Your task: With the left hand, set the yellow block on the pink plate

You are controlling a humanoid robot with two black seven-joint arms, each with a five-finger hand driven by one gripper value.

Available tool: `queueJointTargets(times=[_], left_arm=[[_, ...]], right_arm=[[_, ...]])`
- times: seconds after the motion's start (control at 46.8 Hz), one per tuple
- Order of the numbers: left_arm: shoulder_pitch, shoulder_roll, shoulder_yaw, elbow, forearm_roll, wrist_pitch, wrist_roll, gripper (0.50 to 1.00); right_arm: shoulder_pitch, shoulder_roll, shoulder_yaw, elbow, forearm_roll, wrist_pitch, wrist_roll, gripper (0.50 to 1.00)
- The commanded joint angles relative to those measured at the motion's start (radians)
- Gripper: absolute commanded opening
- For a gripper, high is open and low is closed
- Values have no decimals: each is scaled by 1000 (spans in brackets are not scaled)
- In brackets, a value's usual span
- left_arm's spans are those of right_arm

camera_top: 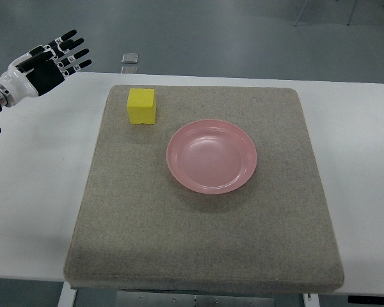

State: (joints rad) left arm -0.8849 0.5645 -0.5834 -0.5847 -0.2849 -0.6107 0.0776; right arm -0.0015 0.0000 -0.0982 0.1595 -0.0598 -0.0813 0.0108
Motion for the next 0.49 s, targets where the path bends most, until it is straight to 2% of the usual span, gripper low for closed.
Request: queueJointTargets(times=[0.0,0.299,0.471], left_arm=[[-8,0,-3,-1,21,0,-1,994],[-52,9,-4,-9,151,0,-1,994],[-85,15,-4,-9,340,0,-7,994]], right_arm=[[0,0,0,0,0,0,0,924],[0,0,0,0,0,0,0,924],[0,0,0,0,0,0,0,924]])
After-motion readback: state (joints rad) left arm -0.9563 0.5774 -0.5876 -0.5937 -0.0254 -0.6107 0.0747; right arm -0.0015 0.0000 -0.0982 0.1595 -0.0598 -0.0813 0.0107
